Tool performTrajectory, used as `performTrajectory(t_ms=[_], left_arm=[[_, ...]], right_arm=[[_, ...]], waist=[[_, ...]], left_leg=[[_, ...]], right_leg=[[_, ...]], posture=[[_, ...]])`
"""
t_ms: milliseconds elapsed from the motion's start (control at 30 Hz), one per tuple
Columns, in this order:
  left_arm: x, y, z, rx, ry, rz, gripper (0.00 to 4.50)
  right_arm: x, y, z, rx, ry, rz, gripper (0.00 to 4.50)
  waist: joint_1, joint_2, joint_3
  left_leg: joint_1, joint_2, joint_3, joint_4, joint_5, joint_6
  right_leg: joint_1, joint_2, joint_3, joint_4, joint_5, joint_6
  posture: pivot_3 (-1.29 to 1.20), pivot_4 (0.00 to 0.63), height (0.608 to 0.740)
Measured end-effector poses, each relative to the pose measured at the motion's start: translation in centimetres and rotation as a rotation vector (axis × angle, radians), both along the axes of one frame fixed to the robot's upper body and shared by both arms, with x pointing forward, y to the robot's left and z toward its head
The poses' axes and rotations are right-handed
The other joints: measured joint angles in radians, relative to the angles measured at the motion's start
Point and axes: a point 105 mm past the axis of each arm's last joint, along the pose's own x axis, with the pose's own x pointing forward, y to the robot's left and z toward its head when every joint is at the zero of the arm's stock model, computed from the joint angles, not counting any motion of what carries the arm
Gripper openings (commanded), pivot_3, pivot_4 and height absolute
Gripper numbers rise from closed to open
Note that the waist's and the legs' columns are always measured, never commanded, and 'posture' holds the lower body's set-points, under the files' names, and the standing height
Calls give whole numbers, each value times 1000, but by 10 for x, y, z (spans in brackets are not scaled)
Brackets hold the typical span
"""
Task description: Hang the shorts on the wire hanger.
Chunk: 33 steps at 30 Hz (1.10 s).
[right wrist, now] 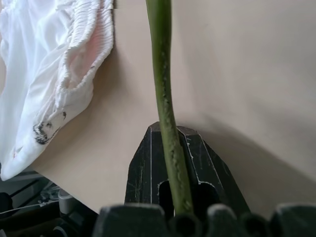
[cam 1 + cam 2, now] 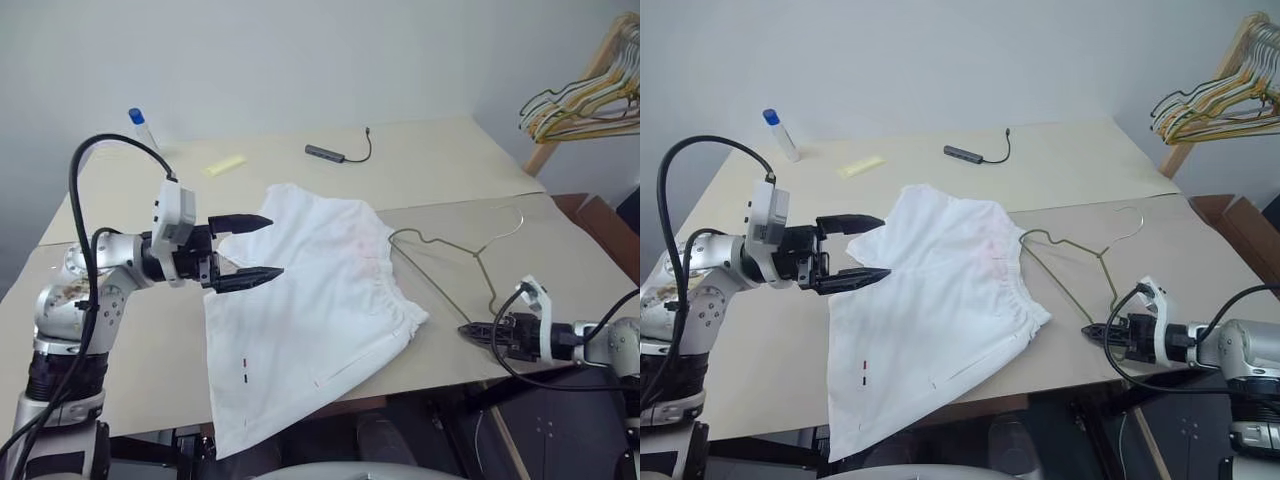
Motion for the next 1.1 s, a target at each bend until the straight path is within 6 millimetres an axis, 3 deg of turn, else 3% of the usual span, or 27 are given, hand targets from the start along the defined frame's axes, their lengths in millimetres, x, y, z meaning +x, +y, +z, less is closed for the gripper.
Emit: performTrajectory(t_ms=[400, 800, 900, 1100], left_arm=[[-1, 3, 0, 15, -1, 9, 4461], [0, 4, 0, 22, -1, 15, 4461], [-1, 6, -1, 27, 0, 19, 4461], [-5, 7, -1, 38, -8, 27, 4461]], right_arm=[[1, -8, 0, -6, 3, -31, 0], [-7, 15, 3, 57, 57, 126, 0], [-1, 19, 4, 44, 65, 162, 0], [29, 28, 1, 28, 44, 166, 0]], waist=[[15, 0, 0], [19, 0, 0], [18, 0, 0], [22, 0, 0]], left_leg=[[0, 0, 0, 0, 0, 0], [0, 0, 1, 0, 0, 0], [1, 0, 1, 0, 0, 0], [1, -1, 1, 0, 0, 0]], right_leg=[[0, 0, 0, 0, 0, 0], [0, 0, 0, -1, 0, 0], [0, 1, 0, -1, 0, 0], [0, 1, 0, -1, 0, 0]], posture=[[-126, 0, 740], [-111, 0, 740], [-96, 0, 740], [-67, 0, 740]])
